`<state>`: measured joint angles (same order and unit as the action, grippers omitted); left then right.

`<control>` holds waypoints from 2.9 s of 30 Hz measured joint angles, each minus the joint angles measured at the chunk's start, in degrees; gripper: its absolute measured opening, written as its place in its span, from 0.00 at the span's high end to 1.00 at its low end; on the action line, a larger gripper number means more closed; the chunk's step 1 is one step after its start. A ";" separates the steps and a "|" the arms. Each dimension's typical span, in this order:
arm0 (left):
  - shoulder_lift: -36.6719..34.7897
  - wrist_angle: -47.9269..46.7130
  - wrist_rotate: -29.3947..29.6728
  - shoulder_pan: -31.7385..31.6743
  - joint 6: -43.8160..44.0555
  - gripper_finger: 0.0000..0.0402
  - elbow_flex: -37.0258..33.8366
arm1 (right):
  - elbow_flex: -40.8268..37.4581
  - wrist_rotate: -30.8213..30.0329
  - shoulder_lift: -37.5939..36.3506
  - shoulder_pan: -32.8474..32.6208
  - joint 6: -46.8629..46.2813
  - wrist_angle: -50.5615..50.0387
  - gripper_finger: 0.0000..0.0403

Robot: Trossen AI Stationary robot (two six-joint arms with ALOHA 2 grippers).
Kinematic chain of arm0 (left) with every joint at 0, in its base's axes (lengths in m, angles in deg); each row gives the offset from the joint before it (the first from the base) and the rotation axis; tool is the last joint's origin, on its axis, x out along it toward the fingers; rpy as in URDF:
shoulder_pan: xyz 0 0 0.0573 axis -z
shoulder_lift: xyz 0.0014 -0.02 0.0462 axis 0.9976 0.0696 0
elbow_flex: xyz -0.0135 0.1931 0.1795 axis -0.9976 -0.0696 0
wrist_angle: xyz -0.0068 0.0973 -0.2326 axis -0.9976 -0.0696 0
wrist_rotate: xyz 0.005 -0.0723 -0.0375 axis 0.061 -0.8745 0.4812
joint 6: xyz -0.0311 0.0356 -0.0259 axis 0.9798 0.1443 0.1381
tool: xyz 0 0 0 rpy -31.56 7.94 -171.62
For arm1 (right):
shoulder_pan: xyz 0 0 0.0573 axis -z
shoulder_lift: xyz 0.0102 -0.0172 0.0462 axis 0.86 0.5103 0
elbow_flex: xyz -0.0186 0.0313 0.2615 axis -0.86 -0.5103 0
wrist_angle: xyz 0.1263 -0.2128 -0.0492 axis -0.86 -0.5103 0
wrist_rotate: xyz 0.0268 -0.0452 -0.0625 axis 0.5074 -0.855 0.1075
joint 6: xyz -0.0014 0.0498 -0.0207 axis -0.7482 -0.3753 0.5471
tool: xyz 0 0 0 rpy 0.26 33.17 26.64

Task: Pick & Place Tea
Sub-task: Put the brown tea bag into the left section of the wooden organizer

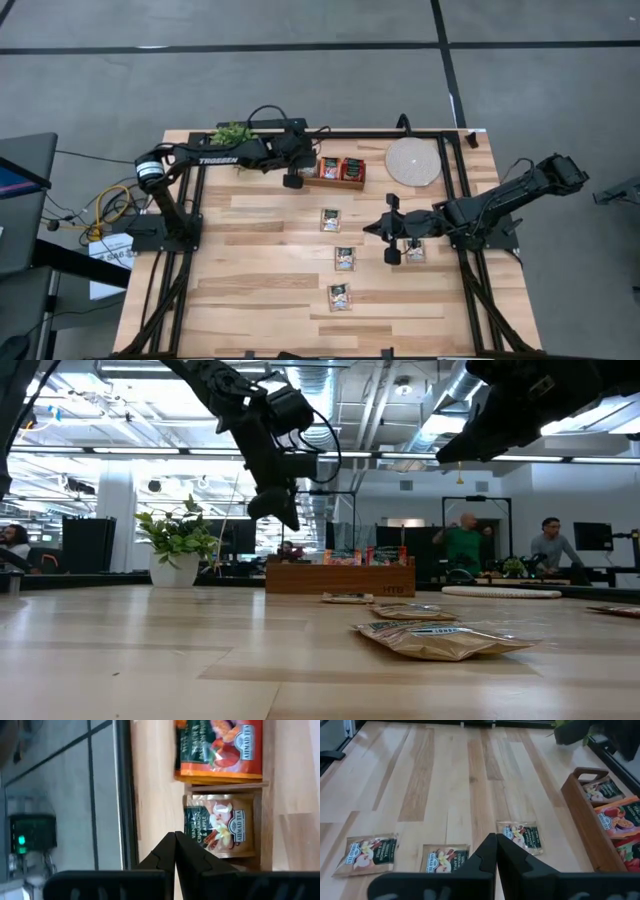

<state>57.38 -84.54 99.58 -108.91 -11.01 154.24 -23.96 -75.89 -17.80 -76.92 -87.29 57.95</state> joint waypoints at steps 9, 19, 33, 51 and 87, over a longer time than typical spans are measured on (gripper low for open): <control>-3.94 -15.63 -4.03 7.69 25.20 1.00 0.13 | 0.00 3.89 0.72 0.00 -9.16 -7.81 0.99; -4.07 -20.85 -14.77 18.91 40.85 1.00 -2.42 | 0.05 3.94 1.36 1.31 -18.38 -20.71 0.99; -4.00 -11.39 -13.83 25.22 45.68 1.00 -8.66 | 0.02 19.62 1.36 2.45 -35.72 -45.99 0.77; -4.00 -10.35 -13.81 25.20 46.31 1.00 -8.72 | 0.02 18.96 1.70 2.45 -41.73 -56.96 0.72; -4.00 -10.54 -13.81 26.75 46.44 1.00 -8.67 | 1.20 20.49 18.49 8.64 -31.26 -51.78 0.72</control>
<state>53.38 -95.09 85.78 -82.15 35.43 145.57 -22.76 -55.40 0.69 -68.28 -118.55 6.17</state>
